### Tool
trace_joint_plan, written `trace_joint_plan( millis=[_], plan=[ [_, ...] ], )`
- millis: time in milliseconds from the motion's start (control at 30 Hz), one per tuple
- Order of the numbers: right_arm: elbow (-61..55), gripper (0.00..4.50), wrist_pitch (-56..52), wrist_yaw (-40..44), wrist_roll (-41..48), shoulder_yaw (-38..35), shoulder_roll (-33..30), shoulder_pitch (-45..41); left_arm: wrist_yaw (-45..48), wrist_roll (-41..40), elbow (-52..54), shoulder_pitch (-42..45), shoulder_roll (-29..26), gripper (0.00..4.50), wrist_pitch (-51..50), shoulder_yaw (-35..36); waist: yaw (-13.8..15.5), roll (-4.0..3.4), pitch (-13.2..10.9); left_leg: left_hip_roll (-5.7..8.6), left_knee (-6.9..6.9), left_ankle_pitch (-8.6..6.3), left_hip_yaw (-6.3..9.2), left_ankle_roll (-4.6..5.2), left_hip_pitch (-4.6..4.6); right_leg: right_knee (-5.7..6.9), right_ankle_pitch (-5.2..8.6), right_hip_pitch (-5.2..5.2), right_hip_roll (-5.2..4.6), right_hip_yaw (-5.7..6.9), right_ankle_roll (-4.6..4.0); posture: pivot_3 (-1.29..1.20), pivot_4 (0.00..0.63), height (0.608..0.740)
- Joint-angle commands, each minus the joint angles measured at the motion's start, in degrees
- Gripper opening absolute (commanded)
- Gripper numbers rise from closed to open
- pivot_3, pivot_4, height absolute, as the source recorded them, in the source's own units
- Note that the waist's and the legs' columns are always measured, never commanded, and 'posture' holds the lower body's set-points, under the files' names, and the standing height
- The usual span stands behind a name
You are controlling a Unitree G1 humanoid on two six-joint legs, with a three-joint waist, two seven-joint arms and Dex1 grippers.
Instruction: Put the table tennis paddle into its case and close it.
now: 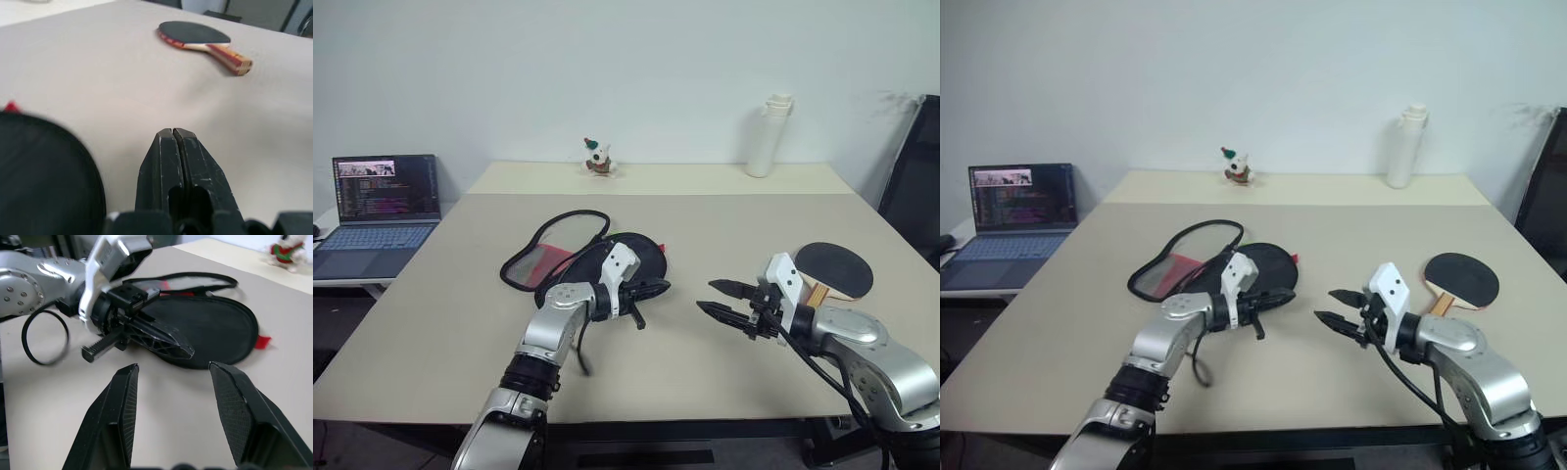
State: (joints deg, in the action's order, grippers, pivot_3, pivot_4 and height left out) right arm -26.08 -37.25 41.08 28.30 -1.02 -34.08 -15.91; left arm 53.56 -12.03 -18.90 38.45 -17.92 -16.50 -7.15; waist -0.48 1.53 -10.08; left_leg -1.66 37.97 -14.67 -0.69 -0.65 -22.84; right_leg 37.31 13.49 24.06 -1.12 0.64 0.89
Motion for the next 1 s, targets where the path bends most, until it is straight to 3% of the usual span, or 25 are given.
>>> trace_joint_plan(
  millis=[33,133,433,467,600,1000],
  plan=[
    [-3.5,2.48,0.0,-0.6,1.2,-2.2,-0.9,1.0,0.8,-0.1,-1.3,0.6,-4.1,0.21,2.1,3.2,-0.2,-0.01,0.0,-0.01,-0.01,0.0,0.0,0.0,0.04,0.02,0.0,0.0,0.02,-0.02,0.0,0.0,0.15,0.74],
    [-4.3,2.48,-0.3,-1.1,1.4,-2.2,-0.9,1.8,3.6,0.3,-0.4,-1.6,-8.4,0.97,2.6,2.6,-0.3,-0.01,0.0,-0.05,-0.02,0.0,0.05,0.01,0.04,0.06,0.02,0.01,0.05,0.01,-0.02,0.0,0.15,0.74],
    [-4.8,2.48,-0.7,-1.2,1.7,-1.7,-0.9,2.4,7.1,-1.7,7.2,-9.3,-17.1,4.25,-0.7,4.3,0.4,0.0,0.0,-0.03,0.01,0.0,0.04,0.0,0.0,0.04,0.02,-0.01,-0.07,0.03,-0.02,0.0,0.15,0.74],
    [-4.7,2.48,-0.7,-1.2,1.7,-1.6,-0.9,2.4,6.6,-1.2,6.9,-9.9,-17.6,4.45,-0.5,4.3,0.4,0.0,0.0,-0.02,0.01,0.0,0.04,0.0,0.0,0.04,0.02,-0.01,-0.07,0.03,-0.02,0.0,0.15,0.74],
    [-4.5,2.48,-0.7,-1.2,1.8,-1.3,-0.8,2.3,1.1,3.1,1.7,-9.6,-17.5,4.45,4.0,4.2,0.4,0.01,0.0,-0.02,0.01,0.0,0.04,0.0,0.01,0.05,0.02,-0.02,-0.07,0.03,-0.02,0.0,0.15,0.74],
    [-5.0,2.48,-0.8,-1.9,2.1,-1.3,-0.9,2.6,5.6,7.8,-5.3,-7.6,-17.3,4.45,10.0,-0.9,0.5,0.03,0.0,0.0,0.02,0.0,0.01,0.0,0.02,0.06,0.02,-0.03,-0.09,0.03,-0.02,0.0,0.15,0.74]
  ],
)
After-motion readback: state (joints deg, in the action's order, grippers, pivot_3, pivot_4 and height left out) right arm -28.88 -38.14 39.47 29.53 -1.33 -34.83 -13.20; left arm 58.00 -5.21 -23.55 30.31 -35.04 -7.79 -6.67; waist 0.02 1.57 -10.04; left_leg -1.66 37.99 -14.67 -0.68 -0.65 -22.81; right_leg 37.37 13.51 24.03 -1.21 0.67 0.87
